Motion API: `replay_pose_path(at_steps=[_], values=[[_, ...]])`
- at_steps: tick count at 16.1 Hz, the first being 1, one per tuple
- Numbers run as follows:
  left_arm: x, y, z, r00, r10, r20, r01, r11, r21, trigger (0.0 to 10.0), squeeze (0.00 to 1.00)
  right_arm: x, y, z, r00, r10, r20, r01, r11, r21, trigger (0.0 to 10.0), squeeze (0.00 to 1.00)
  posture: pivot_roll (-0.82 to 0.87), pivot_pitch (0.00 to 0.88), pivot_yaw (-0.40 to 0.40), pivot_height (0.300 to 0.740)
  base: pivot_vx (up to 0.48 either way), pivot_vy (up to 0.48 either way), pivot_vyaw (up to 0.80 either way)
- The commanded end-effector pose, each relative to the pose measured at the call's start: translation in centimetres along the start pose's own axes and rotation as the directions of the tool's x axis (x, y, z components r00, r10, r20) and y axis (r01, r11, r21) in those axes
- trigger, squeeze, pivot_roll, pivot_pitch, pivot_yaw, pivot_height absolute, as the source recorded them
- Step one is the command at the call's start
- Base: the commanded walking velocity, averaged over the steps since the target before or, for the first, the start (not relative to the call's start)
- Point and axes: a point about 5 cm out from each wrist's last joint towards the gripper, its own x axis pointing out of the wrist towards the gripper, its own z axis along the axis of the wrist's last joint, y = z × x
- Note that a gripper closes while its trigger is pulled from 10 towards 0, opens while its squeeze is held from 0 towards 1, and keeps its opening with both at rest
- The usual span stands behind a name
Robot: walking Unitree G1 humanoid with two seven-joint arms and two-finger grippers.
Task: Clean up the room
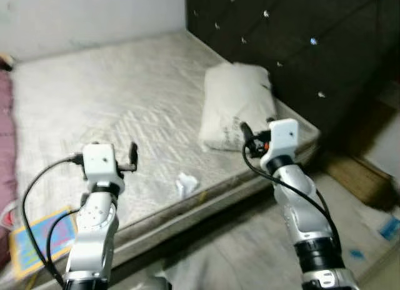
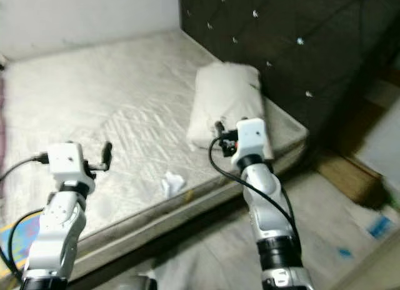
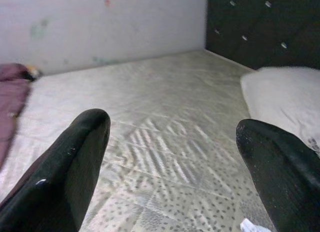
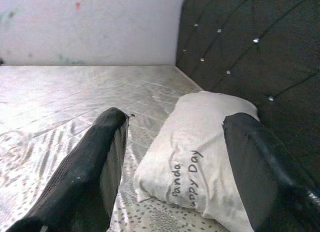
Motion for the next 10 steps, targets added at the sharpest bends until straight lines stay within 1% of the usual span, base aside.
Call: replay_pose_path(at_steps=[1, 3, 4, 5, 10], values=[[0.02, -0.48, 0.12, 1.0, -0.015, 0.006, 0.015, 1.0, -0.007, 10.0, 0.0, -0.1, -0.66, -0.14, 1.0, -0.016, -0.008, 0.016, 1.0, -0.008, 10.0, 0.0, -0.04, 0.0, -0.02, 0.74, 0.0, 0.0, 0.8], [0.03, -0.44, 0.14, 1.0, -0.011, 0.009, 0.011, 1.0, -0.009, 10.0, 0.0, -0.28, -0.6, -0.22, 1.0, -0.015, -0.008, 0.015, 1.0, -0.002, 10.0, 0.0, -0.04, 0.0, -0.019, 0.74, 0.0, 0.0, 0.8], [0.04, -0.4, 0.17, 1.0, -0.012, 0.012, 0.012, 1.0, -0.009, 10.0, 0.0, -0.31, -0.55, -0.29, 1.0, -0.016, -0.008, 0.017, 1.0, 0.016, 10.0, 0.0, -0.04, 0.0, -0.017, 0.74, 0.0, 0.0, 0.8], [0.04, -0.4, 0.17, 1.0, -0.013, 0.013, 0.013, 1.0, -0.009, 10.0, 0.0, -0.31, -0.54, -0.33, 1.0, -0.019, -0.012, 0.019, 0.999, 0.03, 10.0, 0.0, -0.04, 0.0, -0.017, 0.74, 0.0, 0.0, 0.0], [-0.03, -0.52, 0.35, 0.999, -0.031, 0.026, 0.031, 0.999, -0.02, 10.0, 0.0, -0.36, -0.65, -0.29, 1.0, -0.021, -0.009, 0.021, 0.999, 0.027, 10.0, 0.0, -0.05, 0.0, -0.014, 0.74, 0.0, 0.0, 0.0]])
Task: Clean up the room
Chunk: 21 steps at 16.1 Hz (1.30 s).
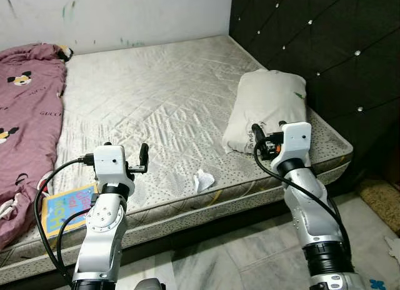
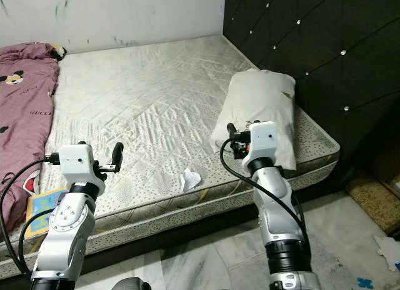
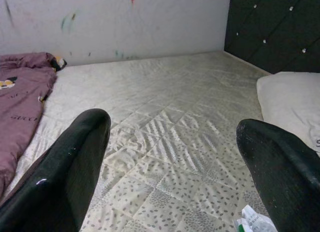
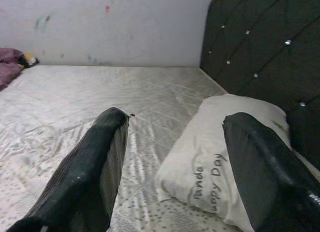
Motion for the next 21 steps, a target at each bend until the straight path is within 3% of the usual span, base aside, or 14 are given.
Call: replay_pose_path(at_steps=[1, 12, 15, 21], values=[[0.09, 0.35, 0.57, 1.0, 0.007, 0.027, -0.007, 1.0, -0.001, 10.0, 0.0, 0.04, 0.18, 0.03, 1.0, 0.009, -0.003, -0.009, 1.0, 0.003, 10.0, 0.0, -0.05, 0.0, -0.014, 0.74, 0.274, 0.0, 0.0], [0.09, 0.31, 0.42, 1.0, 0.007, 0.018, -0.007, 1.0, -0.006, 10.0, 0.0, -0.09, 0.11, -0.17, 1.0, 0.014, -0.01, -0.014, 1.0, -0.017, 10.0, 0.0, -0.05, 0.0, -0.017, 0.74, 0.302, 0.0, 0.0], [0.1, 0.34, 0.26, 1.0, 0.023, 0.008, -0.023, 1.0, 0.009, 10.0, 0.0, -0.17, 0.0, -0.41, 1.0, 0.016, -0.017, -0.016, 1.0, -0.026, 10.0, 0.0, -0.04, 0.0, -0.019, 0.74, 0.0, 0.0, 0.0], [-0.02, 0.24, -0.02, 1.0, 0.023, -0.006, -0.023, 1.0, 0.006, 10.0, 0.0, -0.11, 0.21, -0.54, 0.999, 0.032, -0.018, -0.032, 0.999, -0.044, 10.0, 0.0, -0.03, 0.0, -0.025, 0.74, 0.0, 0.0, 0.74]])
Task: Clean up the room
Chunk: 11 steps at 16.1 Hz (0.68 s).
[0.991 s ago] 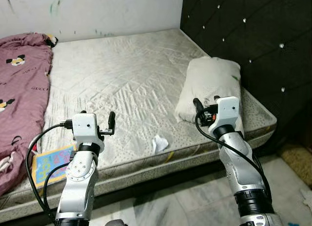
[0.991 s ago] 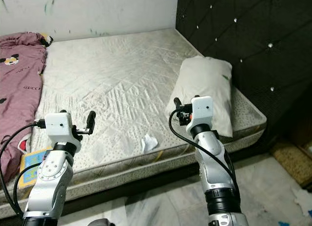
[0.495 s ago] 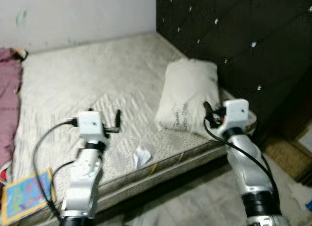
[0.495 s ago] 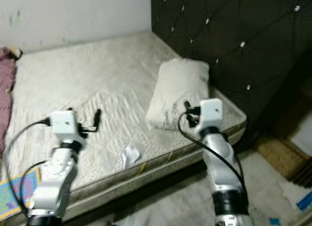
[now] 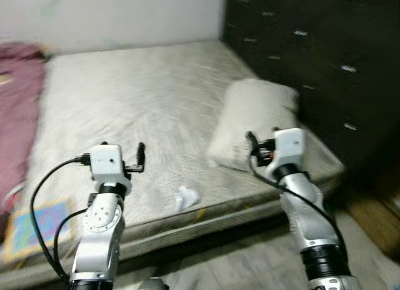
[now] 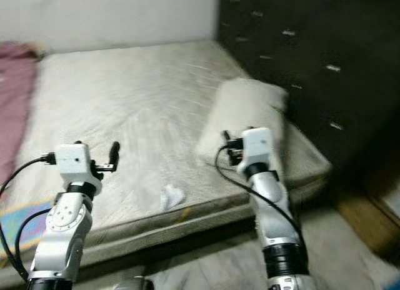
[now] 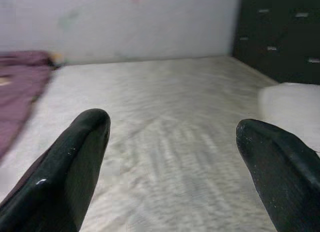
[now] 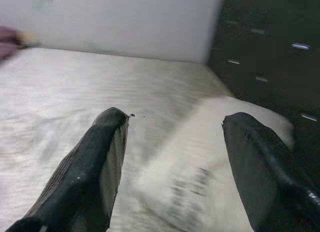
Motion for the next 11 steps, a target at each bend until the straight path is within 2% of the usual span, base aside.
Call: replay_pose_path(at_steps=[1, 6, 8, 11], values=[[-0.01, -0.05, -0.09, 1.0, -0.001, -0.01, 0.001, 1.0, 0.002, 10.0, 0.0, 0.26, -0.26, 0.47, 1.0, -0.006, 0.018, 0.006, 1.0, -0.008, 10.0, 0.0, -0.03, 0.0, -0.026, 0.74, 0.0, 0.0, 0.8], [0.07, -0.17, -0.07, 1.0, -0.01, -0.012, 0.009, 1.0, -0.01, 10.0, 0.0, 0.4, -0.29, 0.54, 1.0, -0.01, 0.022, 0.01, 1.0, 0.002, 10.0, 0.0, -0.04, 0.0, -0.027, 0.74, 0.0, 0.0, 0.74], [-0.03, -0.31, -0.04, 0.999, -0.032, -0.01, 0.032, 0.999, -0.027, 10.0, 0.0, 0.41, -0.47, 0.54, 1.0, -0.025, 0.019, 0.024, 0.999, 0.03, 10.0, 0.0, -0.04, 0.0, -0.026, 0.74, 0.0, 0.0, 0.0], [-0.13, -0.48, 0.11, 0.999, -0.053, -0.001, 0.053, 0.998, -0.044, 10.0, 0.0, 0.4, -0.48, 0.56, 0.999, -0.026, 0.019, 0.025, 0.999, 0.025, 10.0, 0.0, -0.04, 0.0, -0.021, 0.74, 0.0, 0.0, 0.0]])
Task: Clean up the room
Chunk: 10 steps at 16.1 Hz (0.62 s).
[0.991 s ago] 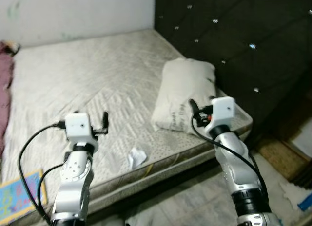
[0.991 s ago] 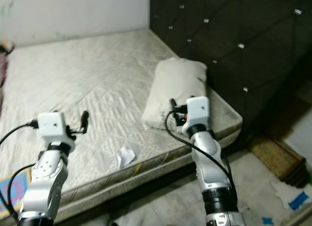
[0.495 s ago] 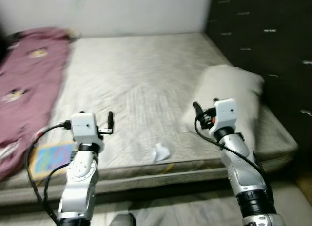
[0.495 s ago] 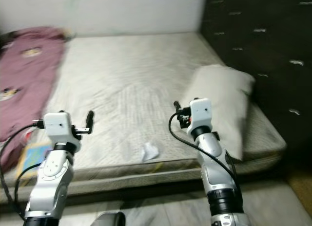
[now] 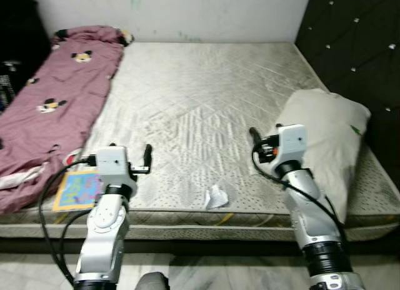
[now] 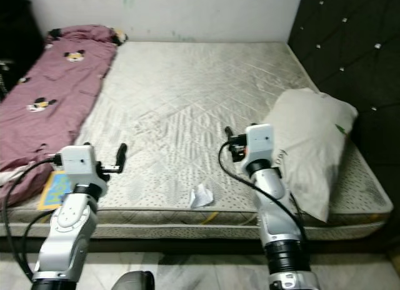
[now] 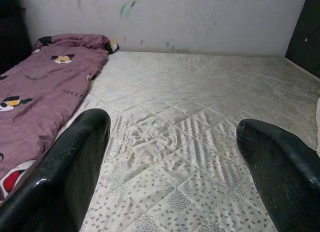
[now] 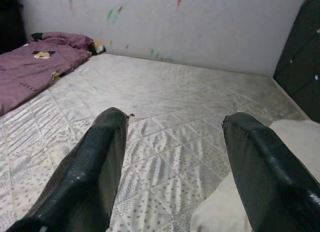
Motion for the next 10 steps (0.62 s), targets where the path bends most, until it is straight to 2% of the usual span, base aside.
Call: replay_pose_path(at_steps=[1, 7, 10], values=[[0.01, 0.21, 0.4, 1.0, 0.0, 0.013, 0.0, 1.0, -0.002, 10.0, 0.0, 0.16, -0.02, 0.21, 1.0, -0.006, 0.006, 0.006, 1.0, 0.0, 10.0, 0.0, -0.04, 0.0, -0.021, 0.74, 0.277, 0.0, 0.0], [0.03, 0.29, 0.44, 1.0, -0.002, 0.012, 0.002, 1.0, -0.003, 10.0, 0.0, 0.23, 0.0, 0.17, 1.0, -0.005, 0.004, 0.005, 1.0, -0.002, 10.0, 0.0, -0.04, 0.0, -0.021, 0.74, 0.289, 0.0, 0.0], [0.08, 0.32, 0.31, 1.0, 0.001, 0.003, -0.001, 1.0, 0.005, 10.0, 0.0, 0.12, 0.12, 0.07, 1.0, 0.0, 0.004, 0.0, 1.0, -0.011, 10.0, 0.0, -0.04, 0.0, -0.02, 0.74, 0.0, 0.0, 0.0]])
